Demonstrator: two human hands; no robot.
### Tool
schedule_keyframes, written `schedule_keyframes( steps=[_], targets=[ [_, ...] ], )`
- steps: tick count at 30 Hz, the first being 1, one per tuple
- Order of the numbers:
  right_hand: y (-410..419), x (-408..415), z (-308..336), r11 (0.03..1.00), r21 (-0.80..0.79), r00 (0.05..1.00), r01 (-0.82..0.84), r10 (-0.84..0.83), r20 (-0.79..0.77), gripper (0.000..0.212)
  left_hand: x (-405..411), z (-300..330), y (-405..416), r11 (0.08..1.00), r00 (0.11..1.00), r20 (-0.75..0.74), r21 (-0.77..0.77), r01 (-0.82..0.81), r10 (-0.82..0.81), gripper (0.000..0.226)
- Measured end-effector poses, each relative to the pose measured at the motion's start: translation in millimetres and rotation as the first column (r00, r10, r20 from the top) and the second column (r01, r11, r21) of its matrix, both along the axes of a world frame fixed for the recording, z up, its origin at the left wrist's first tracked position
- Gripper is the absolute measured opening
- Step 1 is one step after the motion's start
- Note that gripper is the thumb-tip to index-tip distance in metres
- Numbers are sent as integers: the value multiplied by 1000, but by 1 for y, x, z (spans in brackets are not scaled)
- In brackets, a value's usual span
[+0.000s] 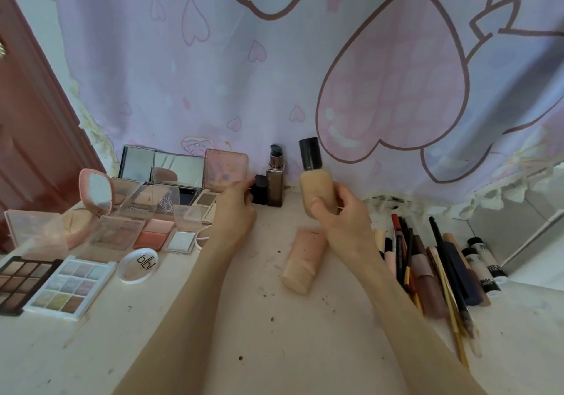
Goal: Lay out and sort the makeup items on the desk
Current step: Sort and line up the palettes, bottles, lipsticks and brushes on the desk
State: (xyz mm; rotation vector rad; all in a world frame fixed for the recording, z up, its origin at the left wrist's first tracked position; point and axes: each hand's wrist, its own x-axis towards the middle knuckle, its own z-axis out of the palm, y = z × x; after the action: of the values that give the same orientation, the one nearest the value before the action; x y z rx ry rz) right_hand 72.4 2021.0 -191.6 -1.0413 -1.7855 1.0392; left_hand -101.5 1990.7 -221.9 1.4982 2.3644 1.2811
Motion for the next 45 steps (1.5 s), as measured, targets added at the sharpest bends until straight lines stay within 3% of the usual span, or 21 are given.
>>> schedule_keyframes(
  steps=[6,9,11,13,14,16,17,20,22,24,26,29,33,35,36,38,41,45],
  targets=[
    [-4,17,3,967,-249,977,-44,-10,-212,21,1,-3,1,999,991,-133,-36,1,-6,42],
    [-11,26,3,922,-355,932,-156,18,-362,15,11,6,-6,994,991,-124,106,-26,39,39],
    [-19,32,6,840,-436,824,-322,22,-566,13,24,18,-12,967,996,-90,253,33,-11,35],
    [-27,39,8,760,-485,757,-433,15,-653,12,40,33,-20,937,979,81,315,155,-189,32],
    [-31,42,9,718,-506,744,-479,26,-667,13,48,41,-26,917,922,217,317,243,-320,32],
    [-38,49,10,641,-526,730,-559,78,-679,26,63,48,-37,824,692,453,385,417,-562,33],
    [-41,52,10,611,-532,727,-587,109,-678,33,68,49,-42,775,592,501,430,463,-631,33],
    [-50,57,9,490,-536,672,-688,149,-726,44,72,53,-54,655,339,570,553,515,-748,38],
    [-54,56,6,361,-494,577,-791,173,-798,53,67,62,-63,594,196,593,607,529,-781,49],
    [-58,53,4,236,-427,474,-873,207,-856,56,63,73,-73,569,153,595,615,546,-789,49],
    [-63,51,4,188,-371,410,-909,263,-873,54,63,84,-84,585,180,600,595,551,-780,45],
    [-67,49,8,277,-363,446,-890,355,-822,52,69,97,-97,703,310,650,517,488,-694,39],
    [-70,43,7,561,-394,658,-728,413,-629,35,75,100,-98,890,603,656,358,282,-455,31],
    [-72,39,3,646,-386,724,-659,404,-560,39,77,101,-96,957,807,518,195,213,-285,24],
    [-73,38,1,651,-401,737,-645,391,-551,42,75,101,-96,969,867,434,123,212,-245,22],
    [-73,38,0,623,-444,741,-644,365,-563,44,67,106,-101,934,865,364,37,356,-344,26],
    [-69,42,0,575,-462,715,-676,359,-599,37,53,116,-113,786,748,343,-43,617,-568,38],
    [-69,44,-1,563,-475,723,-676,381,-576,37,47,120,-113,800,806,194,-130,586,-559,26]
  ],
)
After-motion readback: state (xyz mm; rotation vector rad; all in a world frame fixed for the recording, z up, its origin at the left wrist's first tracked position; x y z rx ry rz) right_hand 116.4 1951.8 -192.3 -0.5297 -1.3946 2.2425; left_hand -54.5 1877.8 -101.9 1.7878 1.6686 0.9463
